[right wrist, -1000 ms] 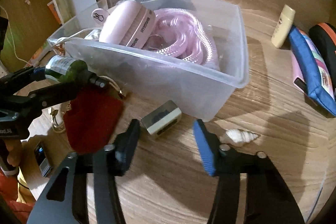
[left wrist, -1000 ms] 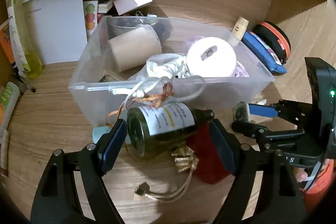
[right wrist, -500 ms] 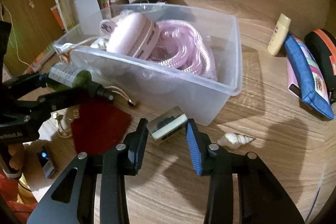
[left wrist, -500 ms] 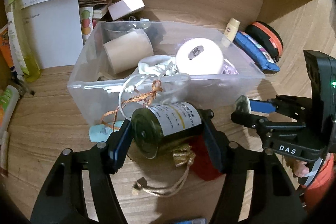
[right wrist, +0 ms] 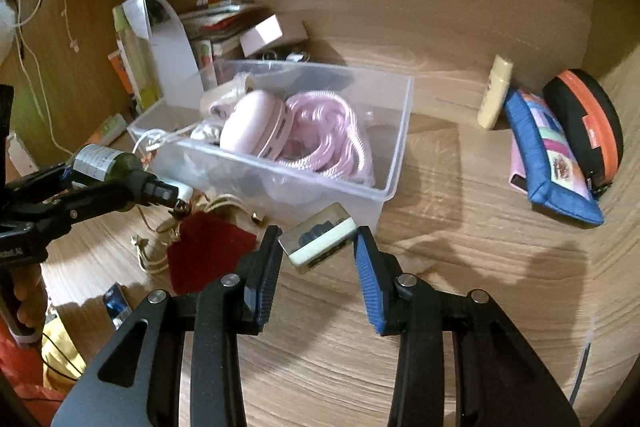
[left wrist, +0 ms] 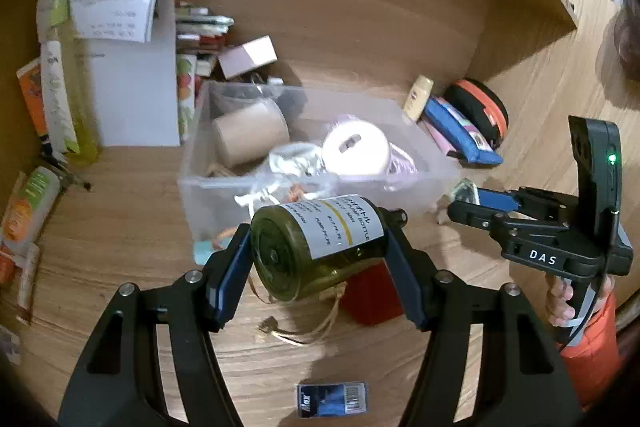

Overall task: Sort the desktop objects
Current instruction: 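Carry the bottle and block into the clear box and open both tools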

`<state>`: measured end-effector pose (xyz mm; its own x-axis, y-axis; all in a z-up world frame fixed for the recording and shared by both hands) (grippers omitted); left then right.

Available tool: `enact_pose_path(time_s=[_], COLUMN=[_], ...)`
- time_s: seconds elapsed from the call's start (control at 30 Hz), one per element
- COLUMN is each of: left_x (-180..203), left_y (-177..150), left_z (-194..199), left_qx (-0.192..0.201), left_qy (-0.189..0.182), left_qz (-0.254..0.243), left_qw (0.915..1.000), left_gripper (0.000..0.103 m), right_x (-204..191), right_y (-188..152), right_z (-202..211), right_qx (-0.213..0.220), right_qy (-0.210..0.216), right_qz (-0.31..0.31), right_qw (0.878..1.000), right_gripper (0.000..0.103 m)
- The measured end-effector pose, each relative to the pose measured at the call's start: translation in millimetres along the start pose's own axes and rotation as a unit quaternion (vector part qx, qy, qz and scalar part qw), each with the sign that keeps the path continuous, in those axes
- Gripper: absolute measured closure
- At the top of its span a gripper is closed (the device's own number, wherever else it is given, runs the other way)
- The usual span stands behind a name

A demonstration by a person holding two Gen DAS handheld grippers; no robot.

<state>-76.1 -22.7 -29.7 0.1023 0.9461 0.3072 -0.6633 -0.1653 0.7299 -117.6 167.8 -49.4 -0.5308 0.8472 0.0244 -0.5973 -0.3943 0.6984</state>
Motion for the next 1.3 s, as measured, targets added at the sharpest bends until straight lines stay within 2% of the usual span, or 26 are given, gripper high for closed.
enact_pose_path(time_s=[0.37,0.57,0.93,1.13,1.3], left_x=[-20,-32,-46,-41,-37], left_y=[37,52,61,59,57], left_z=[12,1,-44,-50,-48], left_qx=[0.053,0.062,0.029,0.033,0.029], left_qy=[0.025,0.037,0.055,0.084,0.083], left_qz=[0.012,0.019,0.022,-0.001,-0.008], left_qw=[0.9982,0.9972,0.9978,0.9959,0.9961], left_gripper=[0.039,0.039,0.039,0.039,0.039], right_x=[8,15,23,21,15], right_y=[16,26,39,38,37], right_z=[5,-2,-25,-31,-24], right_qx=[0.018,0.020,0.010,0.005,0.011], right_qy=[-0.012,-0.016,-0.017,-0.016,-0.014], right_qz=[0.001,-0.001,0.003,0.007,0.013], right_qw=[1.000,1.000,1.000,1.000,1.000], right_gripper=[0.069,0.069,0.070,0.070,0.070])
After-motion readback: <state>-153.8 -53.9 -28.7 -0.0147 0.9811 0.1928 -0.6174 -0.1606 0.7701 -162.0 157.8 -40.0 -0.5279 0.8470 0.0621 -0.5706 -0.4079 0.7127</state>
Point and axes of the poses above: each gripper's, at about its wrist camera, not at the fingertips, and z roughly against the way its jaws point, x to its right, y to its top, the point moved 3 cm from there along -z, roughly the way its jaws point, and after that the axes turned 6 degrees about z, right-handed, at the moved point
